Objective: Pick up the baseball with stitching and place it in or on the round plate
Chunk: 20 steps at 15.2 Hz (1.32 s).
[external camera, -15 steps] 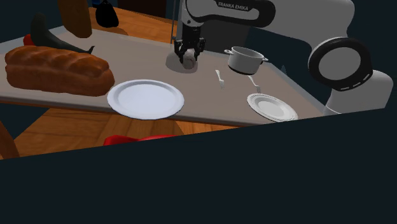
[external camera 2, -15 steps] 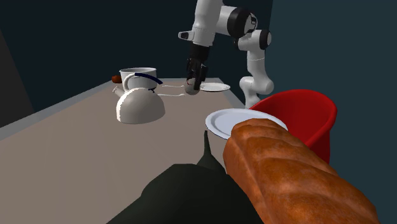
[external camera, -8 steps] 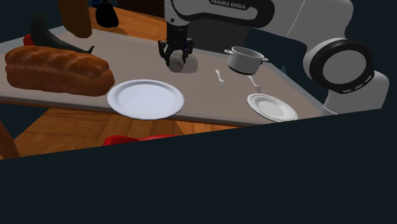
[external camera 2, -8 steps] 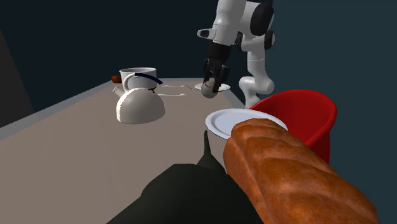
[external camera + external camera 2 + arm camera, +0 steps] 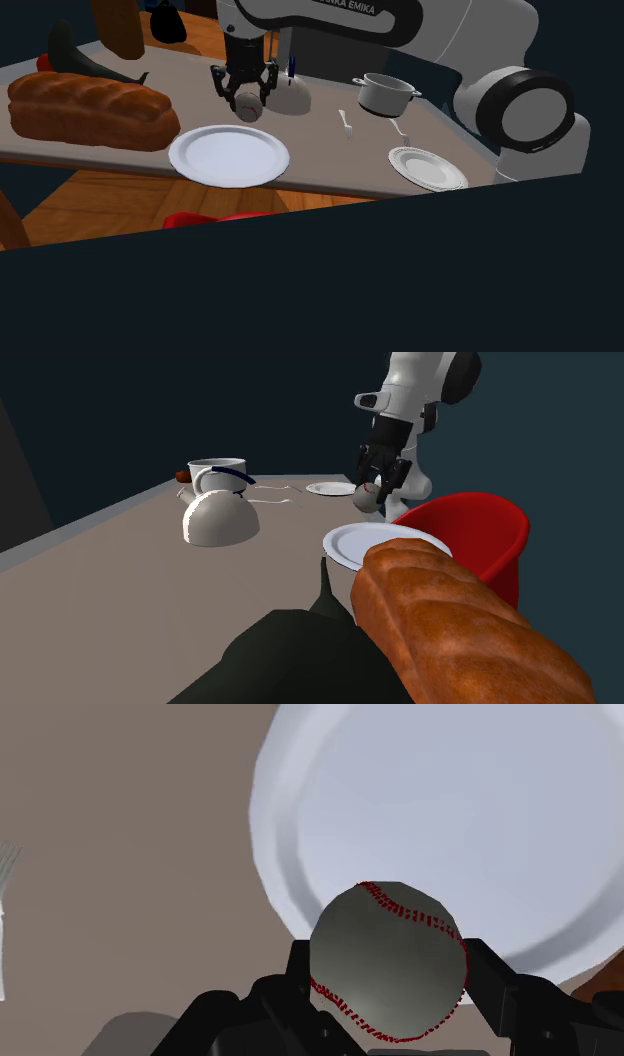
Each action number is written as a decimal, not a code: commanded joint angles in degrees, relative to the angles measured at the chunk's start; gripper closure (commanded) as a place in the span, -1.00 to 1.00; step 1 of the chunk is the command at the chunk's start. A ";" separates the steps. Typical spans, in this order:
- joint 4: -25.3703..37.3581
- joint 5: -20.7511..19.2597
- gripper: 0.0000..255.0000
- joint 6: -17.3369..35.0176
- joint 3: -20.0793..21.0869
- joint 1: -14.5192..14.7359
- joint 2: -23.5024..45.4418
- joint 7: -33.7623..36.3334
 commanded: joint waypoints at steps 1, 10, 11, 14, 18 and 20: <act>3.76 -1.11 1.00 -2.09 0.60 2.56 2.42 2.24; -3.43 -0.92 1.00 3.85 0.98 2.69 1.75 5.17; -4.48 -0.86 1.00 4.69 0.98 2.53 1.56 5.34; -7.42 -0.76 1.00 7.15 0.95 2.11 1.12 5.85; -9.74 -0.74 1.00 9.18 0.91 1.80 0.88 6.30; -9.73 -0.74 1.00 9.18 0.91 1.81 0.89 6.30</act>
